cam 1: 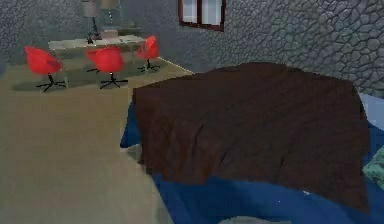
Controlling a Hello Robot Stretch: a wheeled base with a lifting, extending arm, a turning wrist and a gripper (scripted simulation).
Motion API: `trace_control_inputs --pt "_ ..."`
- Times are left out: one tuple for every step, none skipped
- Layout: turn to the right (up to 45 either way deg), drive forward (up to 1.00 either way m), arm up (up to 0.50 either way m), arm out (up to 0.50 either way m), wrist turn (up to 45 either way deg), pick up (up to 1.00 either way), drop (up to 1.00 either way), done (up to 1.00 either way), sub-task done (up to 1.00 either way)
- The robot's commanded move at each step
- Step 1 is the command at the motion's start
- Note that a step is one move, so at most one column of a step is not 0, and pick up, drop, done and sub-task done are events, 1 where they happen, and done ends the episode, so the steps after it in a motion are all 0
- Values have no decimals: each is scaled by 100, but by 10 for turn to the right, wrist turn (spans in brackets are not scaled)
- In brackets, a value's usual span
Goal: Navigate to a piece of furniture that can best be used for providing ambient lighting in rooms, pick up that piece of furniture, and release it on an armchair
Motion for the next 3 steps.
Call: trace_control_inputs --pt "-420 0 0 0 0 0 0 0 0" --pt "0 100 0 0 0 0 0 0 0" --pt "0 100 0 0 0 0 0 0 0"
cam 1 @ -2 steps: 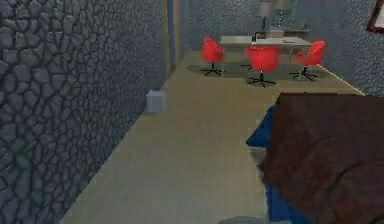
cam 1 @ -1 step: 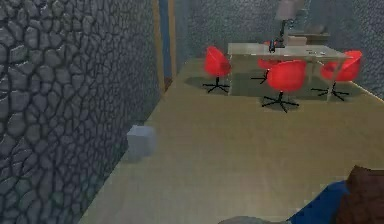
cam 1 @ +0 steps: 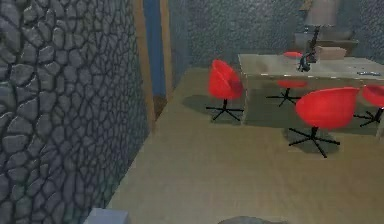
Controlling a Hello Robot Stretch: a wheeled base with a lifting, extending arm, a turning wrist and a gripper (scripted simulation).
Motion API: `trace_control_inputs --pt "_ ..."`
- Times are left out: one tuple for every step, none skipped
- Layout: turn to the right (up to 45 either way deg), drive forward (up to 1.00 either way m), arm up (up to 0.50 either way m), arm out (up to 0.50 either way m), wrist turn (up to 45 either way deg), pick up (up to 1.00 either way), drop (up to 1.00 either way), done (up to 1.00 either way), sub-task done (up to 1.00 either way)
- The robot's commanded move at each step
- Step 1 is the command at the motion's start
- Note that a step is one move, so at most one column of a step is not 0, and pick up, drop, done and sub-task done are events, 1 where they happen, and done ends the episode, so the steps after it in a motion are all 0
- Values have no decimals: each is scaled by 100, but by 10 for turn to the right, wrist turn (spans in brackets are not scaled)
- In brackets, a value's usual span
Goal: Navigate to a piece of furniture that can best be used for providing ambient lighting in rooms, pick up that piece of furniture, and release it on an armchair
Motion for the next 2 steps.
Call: trace_control_inputs --pt "0 90 0 0 0 0 0 0 0" --pt "-30 0 0 0 0 0 0 0 0"
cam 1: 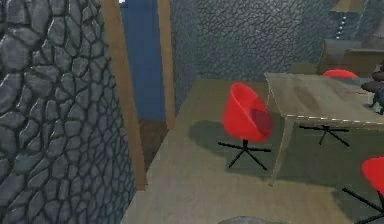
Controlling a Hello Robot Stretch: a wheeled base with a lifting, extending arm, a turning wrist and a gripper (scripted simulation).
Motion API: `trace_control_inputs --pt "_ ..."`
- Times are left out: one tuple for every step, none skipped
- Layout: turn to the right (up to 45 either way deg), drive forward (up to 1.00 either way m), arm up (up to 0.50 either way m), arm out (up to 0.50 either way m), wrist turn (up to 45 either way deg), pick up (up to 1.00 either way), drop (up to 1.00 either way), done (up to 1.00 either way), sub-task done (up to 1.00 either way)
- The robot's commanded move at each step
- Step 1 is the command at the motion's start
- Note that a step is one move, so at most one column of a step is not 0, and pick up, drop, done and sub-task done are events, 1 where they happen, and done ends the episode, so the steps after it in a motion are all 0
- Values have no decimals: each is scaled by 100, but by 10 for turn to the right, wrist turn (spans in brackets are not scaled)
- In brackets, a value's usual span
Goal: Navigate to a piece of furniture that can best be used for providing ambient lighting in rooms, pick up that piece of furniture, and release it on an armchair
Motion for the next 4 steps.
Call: trace_control_inputs --pt "0 100 0 0 0 0 0 0 0" --pt "0 50 0 0 0 0 0 0 0" --pt "-210 0 0 0 0 0 0 0 0" --pt "0 15 0 0 0 0 0 0 0"
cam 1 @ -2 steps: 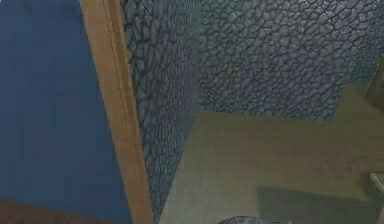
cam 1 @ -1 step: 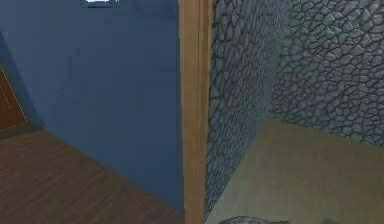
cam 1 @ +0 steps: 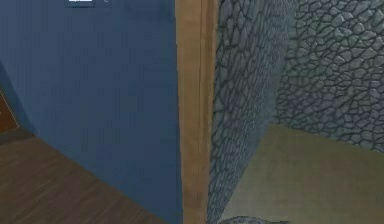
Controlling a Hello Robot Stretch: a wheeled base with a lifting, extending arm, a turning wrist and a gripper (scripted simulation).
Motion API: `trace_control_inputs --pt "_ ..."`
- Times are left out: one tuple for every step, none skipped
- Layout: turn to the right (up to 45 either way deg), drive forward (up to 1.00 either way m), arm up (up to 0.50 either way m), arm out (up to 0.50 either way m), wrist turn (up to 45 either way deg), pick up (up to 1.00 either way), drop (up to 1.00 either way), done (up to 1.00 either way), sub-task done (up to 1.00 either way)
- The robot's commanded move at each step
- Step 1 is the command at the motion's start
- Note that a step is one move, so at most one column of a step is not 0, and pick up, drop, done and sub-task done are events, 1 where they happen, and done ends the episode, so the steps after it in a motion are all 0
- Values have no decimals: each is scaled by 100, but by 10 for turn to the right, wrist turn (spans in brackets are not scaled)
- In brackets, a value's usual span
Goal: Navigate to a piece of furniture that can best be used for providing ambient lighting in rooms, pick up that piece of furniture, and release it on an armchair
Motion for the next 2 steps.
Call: trace_control_inputs --pt "300 0 0 0 0 0 0 0 0" --pt "0 30 0 0 0 0 0 0 0"
